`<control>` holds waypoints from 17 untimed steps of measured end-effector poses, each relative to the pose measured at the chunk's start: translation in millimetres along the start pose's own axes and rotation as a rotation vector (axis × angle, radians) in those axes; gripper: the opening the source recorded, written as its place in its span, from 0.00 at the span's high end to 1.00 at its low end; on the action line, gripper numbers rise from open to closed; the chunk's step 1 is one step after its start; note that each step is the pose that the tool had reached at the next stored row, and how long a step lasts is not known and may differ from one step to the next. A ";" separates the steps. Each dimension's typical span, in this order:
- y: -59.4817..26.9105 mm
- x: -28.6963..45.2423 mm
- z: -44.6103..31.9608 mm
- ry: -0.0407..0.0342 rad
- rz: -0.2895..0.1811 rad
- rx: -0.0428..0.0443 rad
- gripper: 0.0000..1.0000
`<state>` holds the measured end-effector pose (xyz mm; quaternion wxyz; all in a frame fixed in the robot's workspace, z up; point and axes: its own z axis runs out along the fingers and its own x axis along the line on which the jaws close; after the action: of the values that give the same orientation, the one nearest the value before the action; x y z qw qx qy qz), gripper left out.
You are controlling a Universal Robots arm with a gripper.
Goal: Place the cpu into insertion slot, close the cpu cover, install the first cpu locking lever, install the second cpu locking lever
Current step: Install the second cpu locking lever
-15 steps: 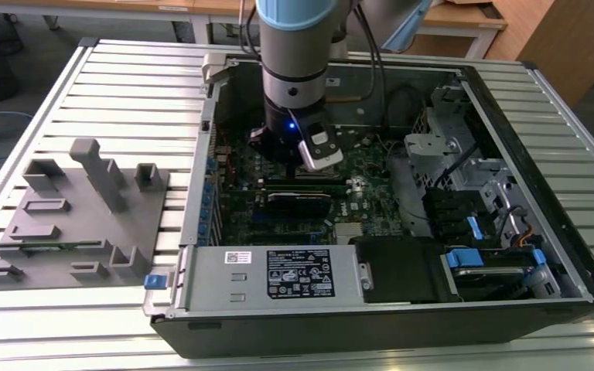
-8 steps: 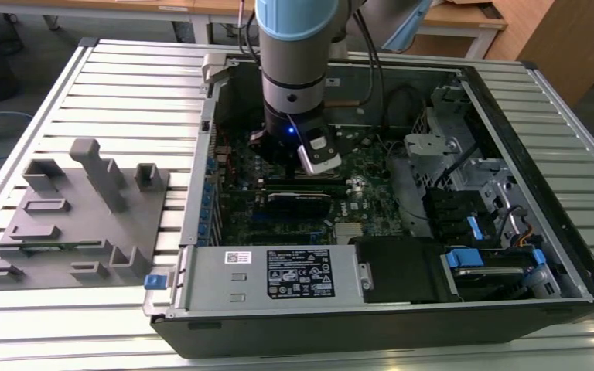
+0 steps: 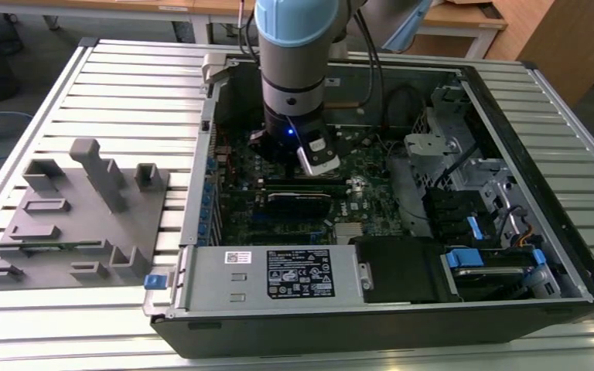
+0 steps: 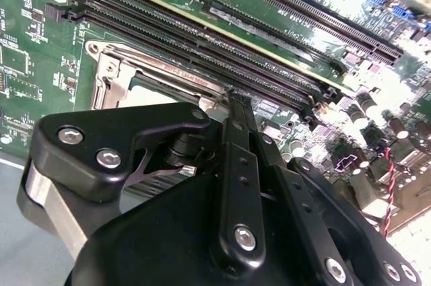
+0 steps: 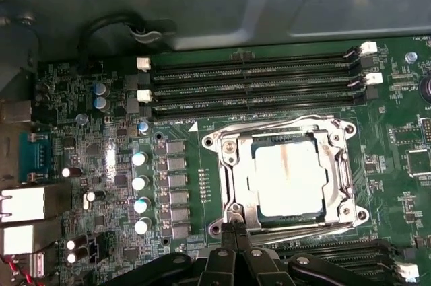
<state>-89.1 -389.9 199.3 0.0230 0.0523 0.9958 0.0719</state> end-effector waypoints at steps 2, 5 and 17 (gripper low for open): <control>-0.1 0.3 0.2 0.0002 0.000 -0.0029 0.89; -0.3 1.7 0.6 0.0005 0.000 -0.0058 0.89; -1.6 6.6 4.7 0.0035 0.002 -0.0306 0.89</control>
<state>-95.5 -390.1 194.2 0.0220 0.0526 0.9945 0.0873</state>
